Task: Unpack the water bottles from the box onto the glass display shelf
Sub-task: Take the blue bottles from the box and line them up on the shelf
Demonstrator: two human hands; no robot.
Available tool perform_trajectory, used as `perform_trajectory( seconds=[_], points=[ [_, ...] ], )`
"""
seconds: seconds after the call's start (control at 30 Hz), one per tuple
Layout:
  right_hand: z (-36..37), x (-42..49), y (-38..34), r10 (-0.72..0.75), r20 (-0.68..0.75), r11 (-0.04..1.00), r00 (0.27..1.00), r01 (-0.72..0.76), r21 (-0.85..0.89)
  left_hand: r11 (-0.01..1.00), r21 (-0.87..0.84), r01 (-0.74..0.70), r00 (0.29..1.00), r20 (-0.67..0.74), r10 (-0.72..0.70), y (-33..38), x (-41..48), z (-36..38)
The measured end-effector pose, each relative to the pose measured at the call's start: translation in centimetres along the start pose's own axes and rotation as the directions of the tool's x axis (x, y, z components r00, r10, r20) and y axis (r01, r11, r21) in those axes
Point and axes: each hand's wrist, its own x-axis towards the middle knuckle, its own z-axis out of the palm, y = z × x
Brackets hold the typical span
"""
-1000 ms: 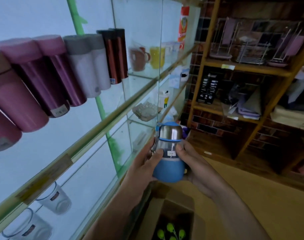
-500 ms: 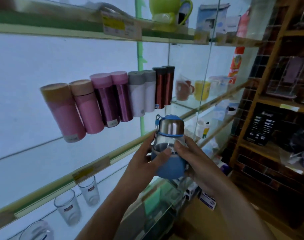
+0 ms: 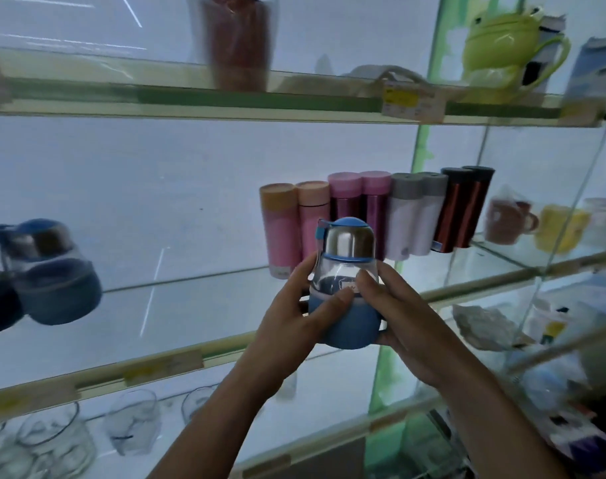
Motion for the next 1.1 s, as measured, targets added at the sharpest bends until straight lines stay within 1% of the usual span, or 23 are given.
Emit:
perform_trajectory(
  seconds=[0.17,0.47,0.8,0.97,1.1],
  points=[
    [4.1,2.0,-0.7,-0.047,0.126,0.999,0.991,0.048,-0.008,0.998,0.067,-0.014,0.993,-0.114,0.021,1.2,-1.3,-4.2],
    [12.3,5.4,-0.7,-0.098,0.228,0.995,0.969,0.1,0.003,0.988,0.156,0.019,0.969,-0.246,0.021,2.1,-3.2,-12.3],
    [20.4,8.0,0.7,-0.043,0.338,0.996,0.94,0.068,-0.062,0.956,0.284,0.067,0.958,-0.286,0.018,2.2,-6.3,-19.4],
    [24.5,8.4,1.3,-0.019,0.39,0.995,0.921,0.057,-0.086,0.929,0.361,0.077,0.937,-0.345,0.056,1.5,-7.9,-22.8],
    [27.0,8.4,1.9,-0.009,0.43,0.994,0.903,0.054,-0.092,0.91,0.4,0.109,0.924,-0.379,0.056,0.7,-9.0,-25.1]
  ],
)
